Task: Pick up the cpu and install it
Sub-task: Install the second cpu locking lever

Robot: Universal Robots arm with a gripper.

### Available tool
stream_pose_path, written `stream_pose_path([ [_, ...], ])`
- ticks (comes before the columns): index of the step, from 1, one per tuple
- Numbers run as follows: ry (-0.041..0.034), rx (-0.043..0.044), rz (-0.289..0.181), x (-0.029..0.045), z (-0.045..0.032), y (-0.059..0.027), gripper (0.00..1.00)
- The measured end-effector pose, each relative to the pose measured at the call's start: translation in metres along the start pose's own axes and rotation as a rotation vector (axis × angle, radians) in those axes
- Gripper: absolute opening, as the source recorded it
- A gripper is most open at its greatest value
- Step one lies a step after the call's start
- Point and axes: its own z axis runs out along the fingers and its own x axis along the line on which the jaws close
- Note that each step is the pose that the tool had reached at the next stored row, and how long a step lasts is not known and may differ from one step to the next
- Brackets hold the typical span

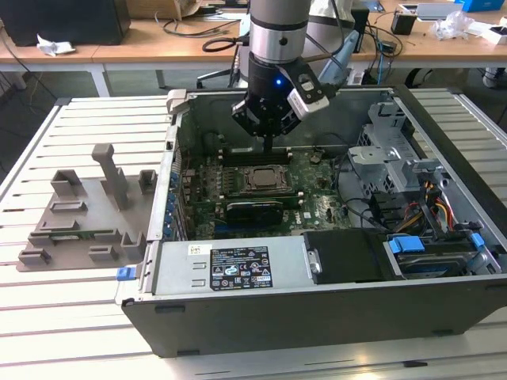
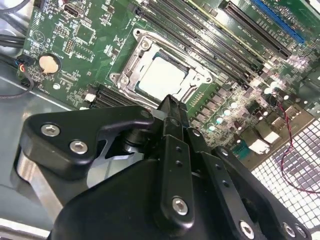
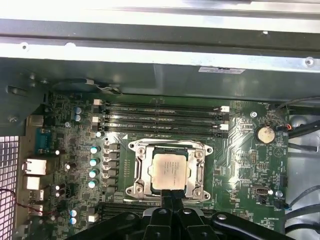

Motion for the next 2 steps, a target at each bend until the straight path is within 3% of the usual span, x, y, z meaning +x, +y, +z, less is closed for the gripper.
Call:
stream_pose_path([
  [2,0.0000,-0.0001,0.000,0.0000,0.0000,0.0000,0.11],
])
